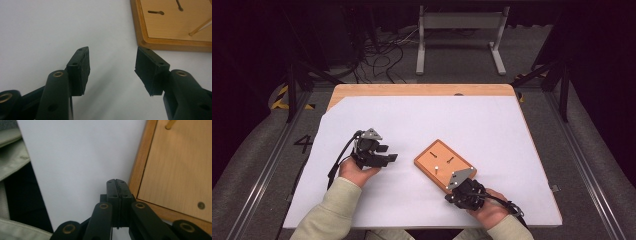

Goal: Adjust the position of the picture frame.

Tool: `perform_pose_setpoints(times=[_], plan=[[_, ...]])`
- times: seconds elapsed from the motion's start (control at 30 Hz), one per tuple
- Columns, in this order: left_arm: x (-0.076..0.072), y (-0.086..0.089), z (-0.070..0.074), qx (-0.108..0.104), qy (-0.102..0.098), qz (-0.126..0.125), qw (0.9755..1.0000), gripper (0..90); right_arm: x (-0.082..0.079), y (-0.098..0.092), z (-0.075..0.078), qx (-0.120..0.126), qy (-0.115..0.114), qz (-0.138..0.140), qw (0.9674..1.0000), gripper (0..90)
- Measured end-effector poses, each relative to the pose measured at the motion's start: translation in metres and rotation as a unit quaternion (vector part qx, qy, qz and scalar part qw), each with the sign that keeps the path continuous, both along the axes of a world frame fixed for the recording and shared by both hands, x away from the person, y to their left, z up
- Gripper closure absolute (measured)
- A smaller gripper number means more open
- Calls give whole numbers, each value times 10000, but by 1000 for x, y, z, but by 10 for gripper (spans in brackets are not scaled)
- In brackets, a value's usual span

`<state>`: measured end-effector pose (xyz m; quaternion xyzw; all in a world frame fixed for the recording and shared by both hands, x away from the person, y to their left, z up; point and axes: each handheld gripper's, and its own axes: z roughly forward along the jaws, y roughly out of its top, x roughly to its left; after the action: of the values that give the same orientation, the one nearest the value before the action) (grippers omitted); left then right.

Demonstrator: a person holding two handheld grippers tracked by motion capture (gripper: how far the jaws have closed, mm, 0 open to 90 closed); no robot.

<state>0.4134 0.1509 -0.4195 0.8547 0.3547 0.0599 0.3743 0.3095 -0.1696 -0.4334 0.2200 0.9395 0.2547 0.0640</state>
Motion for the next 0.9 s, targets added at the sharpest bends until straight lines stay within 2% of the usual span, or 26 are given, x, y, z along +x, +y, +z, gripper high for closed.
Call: perform_pose_setpoints(times=[0.13, 0.23, 0.37, 0.53, 0.63, 0.7, 0.77, 0.8, 0.83, 0.87, 0.9], plan=[[0, -1, 0, -24, 52, -58, 10000, 498, 7, -14, 0, 28, -27, -231, 9997, 900], [-1, -1, 0, -60, 97, -162, 9998, 571, 12, -24, 0, 26, -85, -424, 9991, 900], [-1, -2, 0, -61, 135, -240, 9996, 624, 15, -32, 0, -12, -175, -642, 9978, 900], [-1, -3, 0, -67, 185, -281, 9994, 672, 20, -40, 0, -108, -377, -768, 9963, 900], [-2, -4, -1, -56, 197, -290, 9994, 700, 23, -44, -1, -109, -417, -848, 9955, 900], [-2, -3, 0, -40, 175, -294, 9994, 706, 23, -45, 0, -62, -366, -919, 9951, 900], [-2, -2, 0, -49, 147, -269, 9995, 688, 25, -47, 2, 94, -313, -950, 9949, 900], [-2, -2, 0, -49, 147, -269, 9995, 679, 25, -47, 2, 94, -313, -950, 9949, 900], [-2, -1, 1, -85, 145, -218, 9996, 673, 26, -51, 10, 262, -383, -1013, 9938, 900], [-2, -1, 1, -85, 145, -218, 9996, 668, 26, -51, 10, 262, -383, -1013, 9938, 900], [-2, 1, 1, -63, 115, -211, 9997, 663, 29, -58, 18, 400, -529, -1255, 9899, 900]])
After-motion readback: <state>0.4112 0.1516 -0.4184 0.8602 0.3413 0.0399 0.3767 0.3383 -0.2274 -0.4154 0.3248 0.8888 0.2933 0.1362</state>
